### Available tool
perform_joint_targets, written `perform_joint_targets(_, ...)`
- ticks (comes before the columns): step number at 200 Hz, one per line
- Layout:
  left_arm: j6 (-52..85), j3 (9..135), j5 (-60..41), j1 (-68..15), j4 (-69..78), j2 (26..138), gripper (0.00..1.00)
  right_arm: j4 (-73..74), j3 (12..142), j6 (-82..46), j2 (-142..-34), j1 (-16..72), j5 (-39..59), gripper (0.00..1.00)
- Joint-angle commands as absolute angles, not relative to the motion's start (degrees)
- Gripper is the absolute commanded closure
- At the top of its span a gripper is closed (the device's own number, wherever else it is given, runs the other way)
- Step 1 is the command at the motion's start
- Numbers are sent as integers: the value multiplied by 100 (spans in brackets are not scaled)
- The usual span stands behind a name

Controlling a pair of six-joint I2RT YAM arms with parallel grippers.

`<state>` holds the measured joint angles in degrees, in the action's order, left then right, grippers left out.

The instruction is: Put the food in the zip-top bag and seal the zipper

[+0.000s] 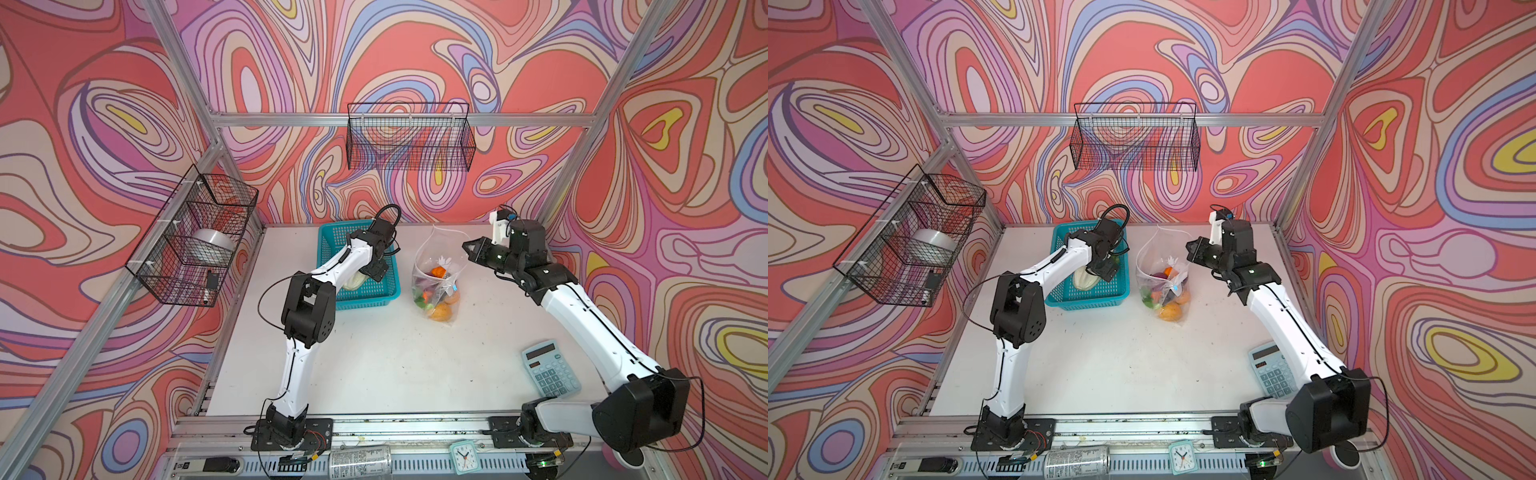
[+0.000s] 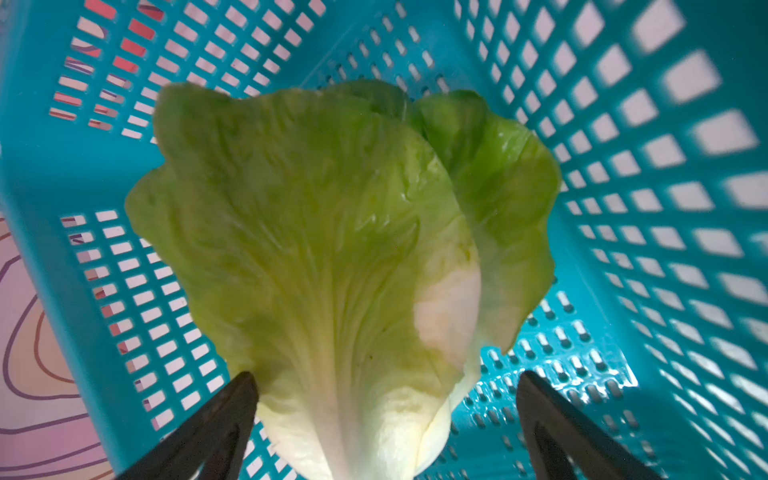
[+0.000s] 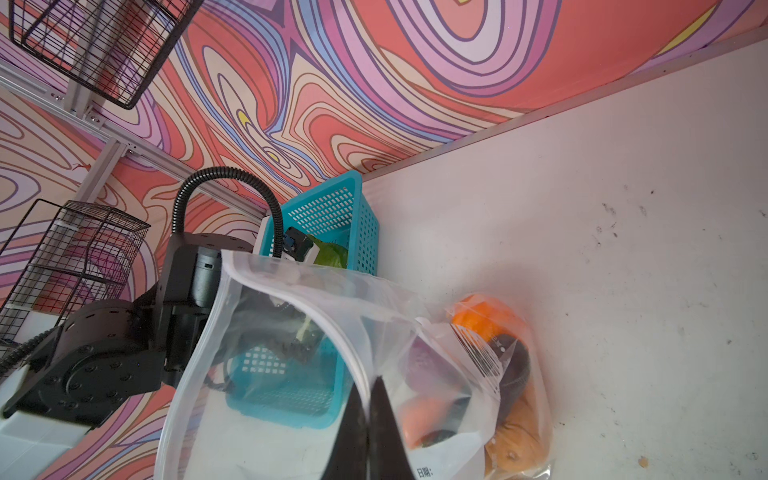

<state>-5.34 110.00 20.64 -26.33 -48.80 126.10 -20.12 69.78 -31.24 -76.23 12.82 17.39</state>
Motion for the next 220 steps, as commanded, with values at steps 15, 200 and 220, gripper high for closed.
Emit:
perform_joint_targets(15, -295, 10579, 2231, -2709, -4630, 12615, 0, -1916, 6904, -3052, -7548, 1257, 1679, 100)
perform_joint_targets(200, 351, 11199, 3015, -1774, -4751, 13412, 1, -1916, 6907, -2995, -7561, 1257, 1678, 100)
perform_joint_targets(220, 345, 11284, 3043, -1758, -4777, 13504, 16, -1903, 6908, -3001, -7568, 1257, 1671, 100)
